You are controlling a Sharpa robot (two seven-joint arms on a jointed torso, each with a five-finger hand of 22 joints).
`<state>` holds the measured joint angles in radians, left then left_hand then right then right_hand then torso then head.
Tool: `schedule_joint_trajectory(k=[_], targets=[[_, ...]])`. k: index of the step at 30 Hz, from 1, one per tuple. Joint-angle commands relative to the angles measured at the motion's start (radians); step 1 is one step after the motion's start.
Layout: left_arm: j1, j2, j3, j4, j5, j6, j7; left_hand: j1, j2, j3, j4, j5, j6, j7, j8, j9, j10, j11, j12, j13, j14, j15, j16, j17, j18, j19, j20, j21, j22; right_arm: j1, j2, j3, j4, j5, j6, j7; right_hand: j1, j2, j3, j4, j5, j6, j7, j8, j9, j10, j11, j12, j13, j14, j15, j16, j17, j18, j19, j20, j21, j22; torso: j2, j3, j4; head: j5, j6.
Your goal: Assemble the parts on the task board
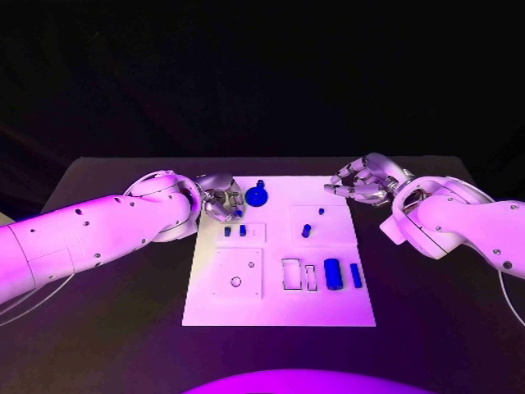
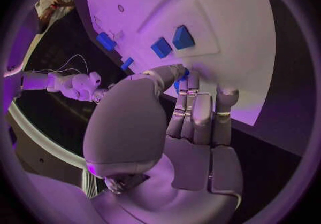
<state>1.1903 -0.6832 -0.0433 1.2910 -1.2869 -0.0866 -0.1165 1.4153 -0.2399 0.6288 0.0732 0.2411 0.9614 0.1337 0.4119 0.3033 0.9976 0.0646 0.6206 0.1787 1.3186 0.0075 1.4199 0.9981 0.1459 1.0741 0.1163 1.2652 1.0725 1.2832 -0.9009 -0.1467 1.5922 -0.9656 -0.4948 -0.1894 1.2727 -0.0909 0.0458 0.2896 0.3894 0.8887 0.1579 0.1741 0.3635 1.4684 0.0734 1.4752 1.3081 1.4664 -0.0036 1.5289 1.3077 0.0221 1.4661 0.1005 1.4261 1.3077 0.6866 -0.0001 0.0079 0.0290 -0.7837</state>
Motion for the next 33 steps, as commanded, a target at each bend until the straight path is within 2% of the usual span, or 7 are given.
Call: schedule_joint_trajectory(k=[1, 9, 15, 33], targets=[[-0.002, 0.0, -0.002, 0.003, 0.006, 0.033, -0.001, -0.002, 0.0, -0.006, -0.002, -0.005, 0.007, -0.001, -0.003, 0.003, 0.008, 0.002, -0.005, 0.0, 0.002, -0.001, 0.003, -0.006, -0.011, -0.007, 0.0, -0.009, -0.005, -0.001, 0.0, 0.0, 0.001, -0.01, 0.004, 0.004, 0.007, 0.005, 0.005, 0.001, 0.005, -0.004, -0.003, 0.005, 0.001, 0.036, -0.003, -0.003, 0.189, 0.077, -0.001, -0.006, 0.146, 0.012, 0.041, -0.001, -0.002, 0.176, 0.0, -0.0001, 0.0007, 0.001, 0.001], [-0.002, -0.007, -0.002, 0.002, 0.009, 0.018, -0.001, 0.001, -0.001, -0.011, -0.008, -0.004, -0.002, 0.003, -0.016, 0.004, 0.007, 0.006, -0.017, -0.001, -0.021, 0.002, -0.007, -0.038, -0.005, -0.034, 0.001, -0.029, -0.03, -0.001, 0.0, 0.0, -0.001, -0.01, 0.004, 0.004, 0.007, 0.005, 0.005, 0.001, 0.005, -0.004, -0.003, 0.005, 0.001, 0.036, -0.003, -0.003, 0.189, 0.077, -0.001, -0.006, 0.146, 0.012, 0.041, -0.001, -0.002, 0.176, -0.001, -0.0003, 0.0006, 0.0, 0.004], [-0.002, -0.007, -0.002, 0.003, 0.017, 0.02, 0.0, 0.004, 0.001, -0.014, -0.014, -0.004, -0.041, 0.01, -0.056, -0.001, 0.016, 0.006, -0.029, 0.003, -0.023, 0.003, -0.002, -0.032, -0.006, -0.033, 0.003, -0.031, -0.029, -0.001, 0.0, 0.0, -0.001, -0.01, 0.005, 0.005, 0.007, 0.005, 0.005, 0.001, 0.005, -0.004, -0.003, 0.005, 0.001, 0.036, -0.003, -0.003, 0.189, 0.077, -0.001, -0.006, 0.146, 0.012, 0.041, -0.001, -0.002, 0.176, 0.0, -0.0008, 0.0004, 0.001, 0.004], [-0.003, -0.008, -0.002, 0.005, 0.031, 0.02, -0.001, 0.0, -0.004, -0.019, -0.013, -0.005, -0.074, 0.013, -0.09, -0.006, 0.022, 0.005, -0.038, 0.007, -0.025, 0.002, 0.002, -0.031, -0.006, -0.032, 0.003, -0.033, -0.03, -0.001, 0.0, 0.0, -0.002, -0.01, 0.006, 0.004, 0.006, 0.006, 0.005, 0.0, 0.005, -0.004, -0.003, 0.007, 0.001, 0.035, -0.003, -0.004, 0.188, 0.077, -0.001, -0.007, 0.145, 0.013, 0.041, -0.002, -0.003, 0.175, 0.0, 0.0004, 0.0, 0.002, 0.004]])
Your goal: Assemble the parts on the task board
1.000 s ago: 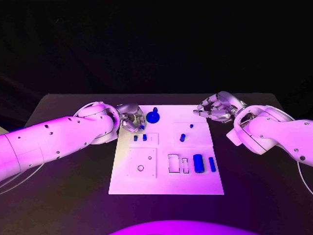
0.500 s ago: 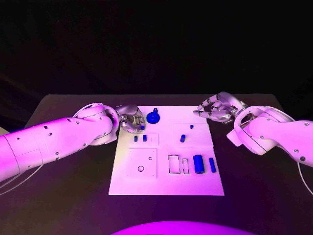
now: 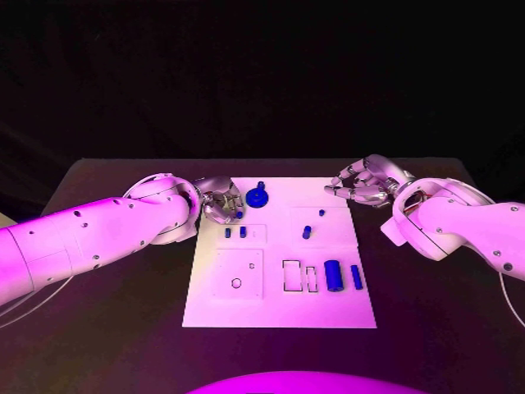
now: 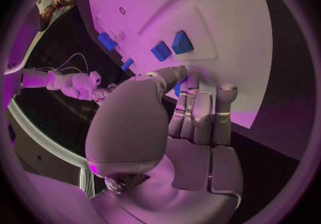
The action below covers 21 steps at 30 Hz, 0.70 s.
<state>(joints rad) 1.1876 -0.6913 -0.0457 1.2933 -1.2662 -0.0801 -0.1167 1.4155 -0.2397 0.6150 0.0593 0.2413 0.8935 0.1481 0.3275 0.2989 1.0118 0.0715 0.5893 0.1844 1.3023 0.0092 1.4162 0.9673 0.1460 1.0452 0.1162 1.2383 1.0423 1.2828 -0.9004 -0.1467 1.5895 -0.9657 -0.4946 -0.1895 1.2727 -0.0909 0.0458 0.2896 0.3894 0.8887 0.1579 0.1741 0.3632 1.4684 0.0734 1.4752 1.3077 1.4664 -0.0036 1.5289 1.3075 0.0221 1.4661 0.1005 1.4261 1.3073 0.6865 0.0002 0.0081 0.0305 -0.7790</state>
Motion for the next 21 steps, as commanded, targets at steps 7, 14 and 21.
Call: schedule_joint_trajectory(k=[7, 14, 21], targets=[[0.0, -0.004, 0.0, 0.002, 0.011, 0.013, -0.005, 0.001, -0.006, -0.007, -0.001, -0.006, -0.015, 0.002, -0.015, -0.003, 0.014, -0.001, -0.008, 0.003, -0.005, 0.001, 0.008, 0.007, -0.006, -0.001, 0.003, -0.006, 0.002, -0.001, 0.0, 0.0, 0.0, -0.01, 0.005, 0.004, 0.006, 0.005, 0.005, 0.0, 0.005, -0.004, -0.003, 0.007, 0.002, 0.035, -0.003, -0.004, 0.188, 0.077, -0.001, -0.007, 0.145, 0.013, 0.04, -0.002, -0.004, 0.175, 0.0, -0.0003, 0.0, 0.0, 0.0], [0.0, -0.008, 0.001, 0.005, 0.011, 0.01, -0.007, 0.003, -0.012, -0.014, -0.002, -0.006, -0.055, -0.004, -0.05, -0.011, 0.029, -0.007, -0.006, 0.014, 0.006, -0.003, 0.017, 0.027, -0.008, 0.009, 0.002, -0.003, 0.008, -0.002, -0.001, 0.0, 0.0, -0.01, 0.005, 0.005, 0.006, 0.005, 0.005, 0.0, 0.005, -0.004, -0.003, 0.007, 0.002, 0.035, -0.003, -0.004, 0.188, 0.077, -0.001, -0.007, 0.145, 0.013, 0.04, -0.002, -0.004, 0.175, 0.0, -0.0007, 0.0001, 0.0, 0.0], [-0.001, -0.012, 0.001, 0.005, 0.011, -0.003, -0.007, 0.005, -0.009, -0.013, -0.003, -0.006, -0.053, -0.004, -0.051, -0.01, 0.033, -0.009, -0.003, 0.017, 0.01, -0.004, 0.02, 0.035, -0.009, 0.011, 0.001, -0.002, 0.011, -0.002, -0.002, 0.0, -0.001, -0.01, 0.005, 0.004, 0.006, 0.005, 0.005, 0.0, 0.005, -0.004, -0.003, 0.007, 0.002, 0.035, -0.003, -0.004, 0.188, 0.077, -0.001, -0.007, 0.145, 0.013, 0.04, -0.002, -0.004, 0.175, 0.0, -0.0004, 0.0004, 0.0, 0.001]])
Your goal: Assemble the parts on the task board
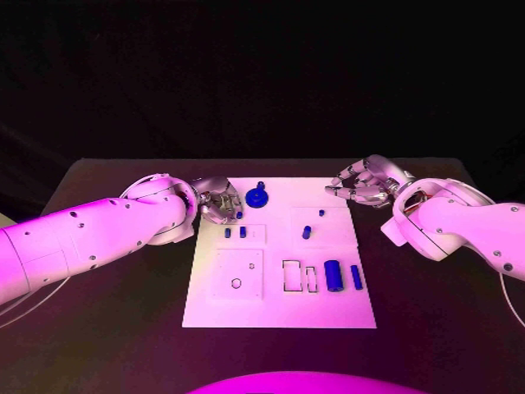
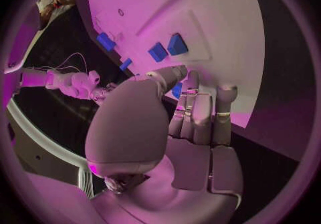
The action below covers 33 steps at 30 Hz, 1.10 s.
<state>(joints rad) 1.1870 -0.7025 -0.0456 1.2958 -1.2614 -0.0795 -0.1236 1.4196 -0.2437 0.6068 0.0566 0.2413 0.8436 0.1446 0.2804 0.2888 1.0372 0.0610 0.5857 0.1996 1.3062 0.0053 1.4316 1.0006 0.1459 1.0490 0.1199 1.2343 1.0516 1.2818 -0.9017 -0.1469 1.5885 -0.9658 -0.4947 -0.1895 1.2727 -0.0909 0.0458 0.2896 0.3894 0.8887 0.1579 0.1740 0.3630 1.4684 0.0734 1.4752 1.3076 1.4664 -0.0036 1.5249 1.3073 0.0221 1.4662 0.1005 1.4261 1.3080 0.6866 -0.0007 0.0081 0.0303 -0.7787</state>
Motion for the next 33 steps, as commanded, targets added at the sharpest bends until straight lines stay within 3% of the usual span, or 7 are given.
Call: schedule_joint_trajectory(k=[1, 8, 16, 20, 23, 26, 33], targets=[[0.0, -0.001, 0.001, 0.003, 0.006, -0.007, 0.0, 0.001, -0.005, -0.005, 0.0, -0.006, -0.003, -0.001, -0.004, 0.0, 0.008, 0.001, 0.0, 0.001, 0.006, 0.0, 0.004, 0.002, -0.008, 0.007, -0.003, 0.002, 0.001, -0.001, 0.0, 0.0, 0.0, -0.01, 0.005, 0.004, 0.006, 0.005, 0.005, 0.0, 0.005, -0.004, -0.003, 0.007, 0.002, 0.035, -0.003, -0.004, 0.188, 0.077, -0.001, -0.003, 0.145, 0.013, 0.04, -0.002, -0.004, 0.174, 0.0, 0.0004, 0.0005, 0.0, 0.001], [0.0, -0.018, 0.003, 0.009, 0.016, -0.024, 0.009, -0.002, -0.012, -0.014, 0.002, -0.006, -0.028, 0.0, -0.025, -0.006, -0.005, 0.005, -0.002, 0.01, -0.007, 0.001, -0.001, -0.021, -0.004, -0.01, -0.004, -0.011, -0.018, -0.001, -0.001, 0.0, -0.002, -0.01, 0.005, 0.005, 0.006, 0.005, 0.005, 0.0, 0.005, -0.004, -0.003, 0.007, 0.002, 0.035, -0.003, -0.004, 0.188, 0.077, -0.001, -0.003, 0.145, 0.013, 0.04, -0.002, -0.004, 0.174, 0.0, 0.0002, -0.0009, -0.002, 0.004], [0.001, -0.064, 0.023, 0.021, 0.105, -0.043, 0.025, 0.007, -0.014, -0.026, 0.014, -0.001, -0.021, 0.031, -0.042, -0.002, -0.155, 0.06, -0.041, 0.008, -0.329, 0.047, -0.221, -0.455, 0.035, -0.237, 0.03, -0.205, -0.22, -0.002, 0.001, -0.001, -0.019, -0.031, 0.017, 0.073, 0.14, -0.033, 0.037, -0.024, -0.078, -0.014, -0.002, 0.009, 0.002, -0.225, -0.004, -0.391, -0.099, 0.039, -0.001, -0.064, 0.029, 0.052, -0.045, -0.002, -0.193, 0.069, -0.001, 0.0005, -0.0008, -0.013, 0.012], [0.002, -0.097, 0.033, 0.029, 0.27, -0.095, 0.096, 0.021, -0.004, -0.016, 0.009, 0.0, 0.0, 0.043, -0.04, 0.003, -0.169, 0.068, -0.039, -0.002, -0.349, 0.052, -0.296, -0.501, 0.038, -0.25, 0.037, -0.244, -0.243, -0.002, 0.007, -0.001, -0.033, -0.119, 0.061, 0.114, 0.262, -0.051, 0.119, -0.025, -0.131, -0.007, 0.006, 0.014, 0.004, -0.51, 0.0, -0.871, -0.463, -0.014, 0.001, -0.149, -0.117, 0.076, -0.105, -0.003, -0.329, -0.006, -0.001, 0.0, -0.0008, -0.023, 0.017], [0.002, -0.124, 0.038, 0.046, 0.419, -0.142, 0.211, 0.025, 0.004, -0.005, 0.006, 0.0, 0.015, 0.049, -0.034, 0.005, -0.168, 0.073, -0.037, -0.007, -0.352, 0.055, -0.331, -0.522, 0.038, -0.255, 0.038, -0.25, -0.247, -0.002, 0.012, -0.001, -0.043, -0.234, 0.095, 0.124, 0.291, -0.125, 0.248, -0.003, -0.149, 0.017, 0.012, 0.015, 0.001, -0.412, 0.017, -1.146, -0.803, -0.001, 0.009, -0.143, -0.113, 0.072, -0.087, 0.009, -0.325, 0.0, -0.001, -0.0011, 0.0006, -0.034, 0.02], [0.002, -0.143, 0.041, 0.062, 0.582, -0.149, 0.319, -0.052, -0.025, -0.082, 0.055, -0.009, 0.02, 0.042, -0.029, 0.01, -0.153, 0.063, -0.025, -0.01, -0.319, 0.056, -0.343, -0.53, 0.04, -0.239, 0.046, -0.312, -0.294, -0.003, 0.02, -0.002, -0.053, -0.338, 0.115, 0.122, 0.296, -0.149, 0.289, -0.008, -0.157, 0.031, 0.005, 0.016, 0.001, -0.405, 0.016, -1.207, -0.884, 0.014, 0.011, -0.127, -0.088, 0.066, -0.066, 0.005, -0.289, 0.022, 0.0, -0.0032, 0.0024, -0.042, 0.021], [0.0, -0.178, 0.043, 0.116, 1.04, -0.151, 0.522, -0.006, 0.012, -0.089, 0.051, 0.003, 0.036, 0.038, -0.019, 0.017, -0.126, 0.06, -0.016, -0.015, -0.336, 0.051, -0.372, -0.538, 0.039, -0.218, 0.042, -0.358, -0.33, -0.019, 0.049, -0.004, -0.069, -0.542, 0.138, 0.082, 0.279, -0.183, 0.342, -0.018, -0.16, 0.05, -0.006, 0.016, 0.002, -0.382, 0.014, -1.279, -0.999, 0.032, 0.012, -0.114, -0.072, 0.053, -0.031, -0.001, -0.223, 0.063, 0.002, -0.0008, 0.0006, -0.04, 0.024]])
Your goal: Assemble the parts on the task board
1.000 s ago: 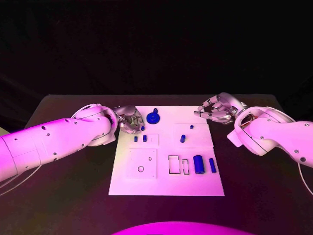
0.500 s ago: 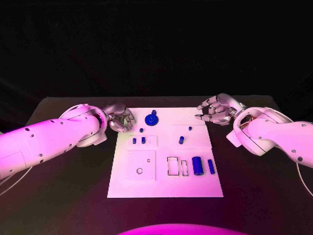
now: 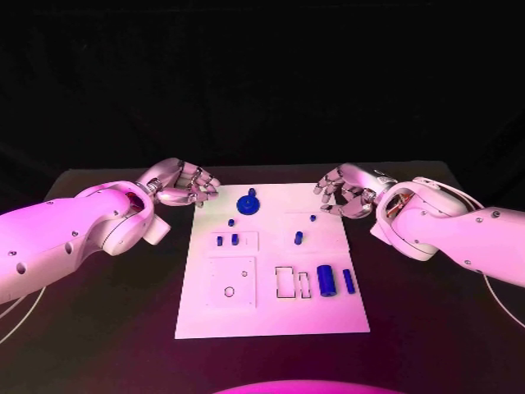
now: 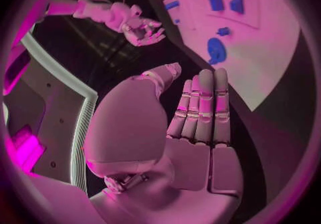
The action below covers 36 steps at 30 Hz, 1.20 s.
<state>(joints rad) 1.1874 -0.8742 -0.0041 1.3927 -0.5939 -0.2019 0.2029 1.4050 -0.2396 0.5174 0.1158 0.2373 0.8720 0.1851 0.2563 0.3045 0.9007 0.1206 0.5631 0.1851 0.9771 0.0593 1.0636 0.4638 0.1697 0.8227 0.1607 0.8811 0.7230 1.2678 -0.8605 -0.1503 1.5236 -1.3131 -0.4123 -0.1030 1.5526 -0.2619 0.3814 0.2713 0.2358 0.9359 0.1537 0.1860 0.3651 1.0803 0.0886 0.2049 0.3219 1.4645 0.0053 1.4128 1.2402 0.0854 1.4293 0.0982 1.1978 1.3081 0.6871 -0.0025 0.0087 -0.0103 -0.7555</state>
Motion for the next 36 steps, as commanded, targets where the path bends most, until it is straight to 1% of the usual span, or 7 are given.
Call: schedule_joint_trajectory(k=[1, 3, 6, 13, 20, 23, 36], targets=[[0.0, -0.011, 0.001, 0.027, 0.413, -0.027, 0.213, 0.012, 0.01, 0.001, -0.01, 0.008, 0.009, -0.004, 0.006, 0.002, 0.014, -0.001, 0.007, -0.001, -0.006, -0.004, -0.004, -0.001, 0.015, 0.01, 0.0, -0.005, -0.002, -0.008, 0.013, 0.0, -0.007, -0.217, 0.064, -0.014, -0.004, -0.014, 0.01, 0.0, -0.007, 0.003, -0.002, 0.003, 0.0, 0.008, -0.001, -0.013, -0.022, 0.034, 0.003, -0.003, -0.006, -0.01, 0.006, 0.001, 0.004, 0.062, 0.001, 0.0004, 0.0003, -0.001, 0.0], [-0.001, -0.021, 0.002, 0.043, 0.478, -0.024, 0.237, 0.017, 0.014, 0.002, -0.013, 0.009, 0.01, -0.005, 0.006, 0.003, 0.02, -0.003, 0.008, -0.002, -0.005, -0.006, -0.006, -0.001, 0.015, 0.014, -0.002, -0.005, -0.003, -0.015, 0.026, -0.001, -0.014, -0.266, 0.086, -0.043, -0.01, -0.019, 0.017, -0.003, -0.008, 0.003, -0.006, 0.001, 0.0, 0.01, -0.004, -0.028, -0.046, 0.036, 0.001, -0.004, -0.007, -0.01, 0.006, -0.001, 0.002, 0.062, 0.0, -0.0007, 0.002, -0.007, -0.002], [-0.002, -0.031, 0.002, 0.055, 0.512, -0.018, 0.249, 0.025, 0.019, 0.005, -0.018, 0.009, 0.014, -0.006, 0.008, 0.004, 0.024, -0.004, 0.008, -0.003, -0.005, -0.007, -0.008, -0.002, 0.015, 0.017, -0.004, -0.004, -0.002, -0.022, 0.04, -0.001, -0.024, -0.309, 0.11, -0.072, -0.019, -0.023, 0.023, -0.005, -0.007, 0.0, -0.01, -0.004, -0.001, 0.004, -0.008, -0.045, -0.072, 0.037, -0.005, -0.005, -0.01, -0.009, 0.006, -0.005, -0.002, 0.061, 0.0, 0.0003, 0.0031, -0.01, -0.003], [-0.003, -0.042, 0.001, 0.065, 0.534, -0.014, 0.254, 0.029, 0.021, 0.006, -0.021, 0.009, 0.015, -0.005, 0.008, 0.004, 0.026, -0.004, 0.007, -0.004, -0.006, -0.008, -0.01, -0.002, 0.015, 0.018, -0.006, -0.004, -0.002, -0.037, 0.066, -0.001, -0.038, -0.352, 0.142, -0.101, -0.03, -0.02, 0.034, -0.008, 0.003, 0.011, -0.018, -0.001, 0.001, 0.018, -0.017, -0.06, -0.104, 0.038, -0.018, -0.009, -0.015, -0.008, 0.008, -0.017, -0.006, 0.061, 0.0, 0.0012, 0.0002, -0.006, -0.005], [-0.003, -0.045, 0.001, 0.068, 0.538, -0.01, 0.25, 0.03, 0.022, 0.006, -0.021, 0.009, 0.016, -0.005, 0.009, 0.004, 0.026, -0.004, 0.007, -0.004, -0.006, -0.008, -0.011, -0.002, 0.015, 0.018, -0.006, -0.003, -0.002, -0.049, 0.083, -0.001, -0.049, -0.377, 0.118, -0.12, -0.035, -0.017, 0.047, -0.011, 0.021, 0.02, -0.017, 0.001, 0.003, 0.037, -0.018, -0.068, -0.125, 0.039, -0.015, -0.01, -0.018, -0.01, 0.011, -0.018, -0.003, 0.064, 0.0, 0.0019, -0.002, -0.004, -0.006], [-0.003, -0.045, 0.001, 0.069, 0.535, -0.008, 0.246, 0.03, 0.022, 0.006, -0.022, 0.009, 0.016, -0.004, 0.008, 0.004, 0.025, -0.004, 0.006, -0.005, -0.006, -0.008, -0.011, -0.002, 0.015, 0.018, -0.006, -0.003, -0.001, -0.053, 0.09, -0.001, -0.056, -0.391, 0.101, -0.135, -0.041, -0.012, 0.072, -0.016, -0.017, 0.025, -0.015, -0.001, 0.004, 0.051, -0.015, -0.078, -0.149, 0.04, -0.011, -0.011, -0.022, -0.011, 0.014, -0.015, -0.002, 0.066, 0.0, 0.0016, -0.0006, -0.005, -0.006], [-0.003, -0.048, 0.001, 0.064, 0.528, -0.003, 0.228, 0.026, 0.021, 0.003, -0.02, 0.008, 0.011, -0.001, 0.006, 0.003, 0.023, -0.001, 0.003, -0.007, -0.007, -0.006, -0.015, -0.003, 0.014, 0.018, -0.006, -0.004, -0.001, -0.062, 0.103, -0.001, -0.07, -0.409, 0.065, -0.153, -0.05, -0.006, 0.101, -0.024, -0.018, 0.042, -0.014, 0.005, 0.008, 0.081, -0.015, -0.079, -0.168, 0.04, -0.009, -0.013, -0.028, -0.012, 0.018, -0.012, 0.003, 0.071, 0.0, 0.0023, 0.0004, -0.004, -0.009]])
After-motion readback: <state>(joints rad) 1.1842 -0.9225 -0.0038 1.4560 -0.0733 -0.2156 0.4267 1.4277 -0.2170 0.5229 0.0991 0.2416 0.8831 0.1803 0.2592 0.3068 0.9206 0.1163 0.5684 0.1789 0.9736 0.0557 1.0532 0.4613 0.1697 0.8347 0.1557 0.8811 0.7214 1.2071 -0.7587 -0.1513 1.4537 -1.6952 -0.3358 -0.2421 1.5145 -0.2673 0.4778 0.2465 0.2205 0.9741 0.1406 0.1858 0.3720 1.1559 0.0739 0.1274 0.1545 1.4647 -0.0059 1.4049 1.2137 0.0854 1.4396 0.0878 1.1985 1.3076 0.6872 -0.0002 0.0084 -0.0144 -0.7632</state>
